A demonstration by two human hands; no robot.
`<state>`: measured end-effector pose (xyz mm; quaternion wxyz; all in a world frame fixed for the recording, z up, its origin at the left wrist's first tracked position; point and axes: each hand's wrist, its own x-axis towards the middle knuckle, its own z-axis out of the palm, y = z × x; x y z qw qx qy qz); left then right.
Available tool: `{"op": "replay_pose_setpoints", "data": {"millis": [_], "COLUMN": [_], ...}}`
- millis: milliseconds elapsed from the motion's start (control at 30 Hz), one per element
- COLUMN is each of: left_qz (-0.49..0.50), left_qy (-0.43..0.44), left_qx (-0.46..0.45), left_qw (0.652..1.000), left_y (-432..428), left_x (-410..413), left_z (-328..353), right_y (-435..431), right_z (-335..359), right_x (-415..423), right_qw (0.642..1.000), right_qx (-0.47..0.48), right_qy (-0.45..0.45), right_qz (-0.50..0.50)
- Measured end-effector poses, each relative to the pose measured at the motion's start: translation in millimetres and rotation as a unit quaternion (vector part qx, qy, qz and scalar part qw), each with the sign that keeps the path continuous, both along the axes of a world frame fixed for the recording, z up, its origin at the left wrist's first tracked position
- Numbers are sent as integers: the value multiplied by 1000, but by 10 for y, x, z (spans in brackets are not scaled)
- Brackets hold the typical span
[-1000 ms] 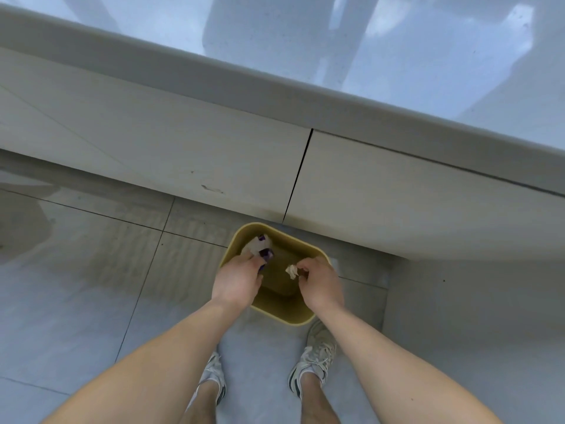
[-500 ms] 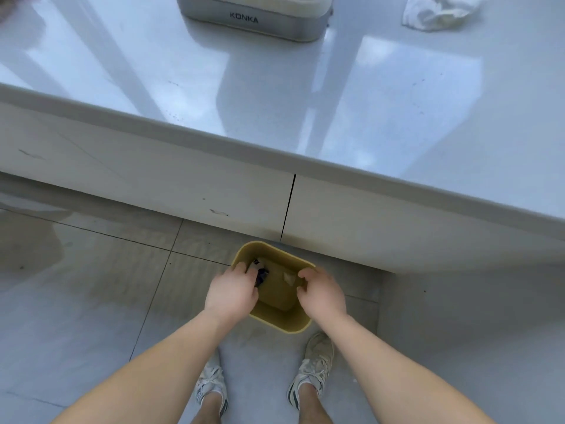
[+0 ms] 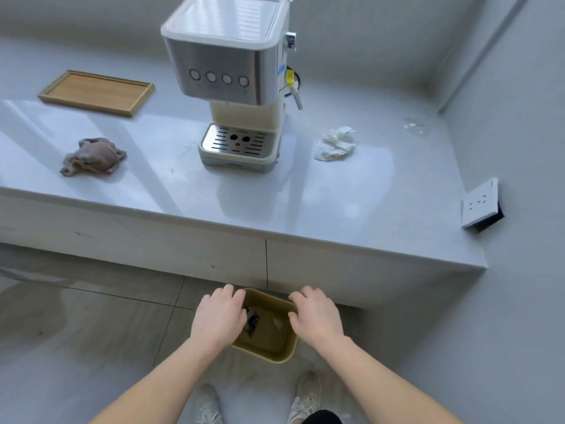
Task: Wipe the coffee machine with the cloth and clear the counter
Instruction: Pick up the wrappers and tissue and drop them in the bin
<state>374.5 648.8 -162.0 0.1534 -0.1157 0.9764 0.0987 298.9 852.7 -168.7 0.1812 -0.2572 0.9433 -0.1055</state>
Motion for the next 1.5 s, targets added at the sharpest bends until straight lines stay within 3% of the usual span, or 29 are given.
{"op": "replay_pose_setpoints", "data": {"millis": [33, 100, 200, 633, 1267, 1500], "left_qz": [14, -26, -21, -61, -156, -164], "left_qy": [3, 74, 112, 195, 204, 183], "left_qx": [5, -33, -10, -75, 4, -22], "left_qw": [1000, 996, 993, 976, 966, 969], "left_y": [-11, 238, 186, 579, 271, 391], "left_x": [10, -148, -242, -738, -1881, -2414], "left_z": [12, 639, 697, 1543, 1744, 1661], "right_y": [-22, 283, 256, 540, 453, 685], "right_z": [8, 685, 810, 1610, 1849, 1709], "right_x": [22, -90, -217, -760, -1564, -2212], "right_qw": [1000, 998, 995, 989, 981, 979], "right_qx": [-14, -35, -76, -90, 30, 39], "right_qy": [0, 51, 65, 116, 120, 108], "right_qz": [-7, -16, -16, -10, -148, -166]}}
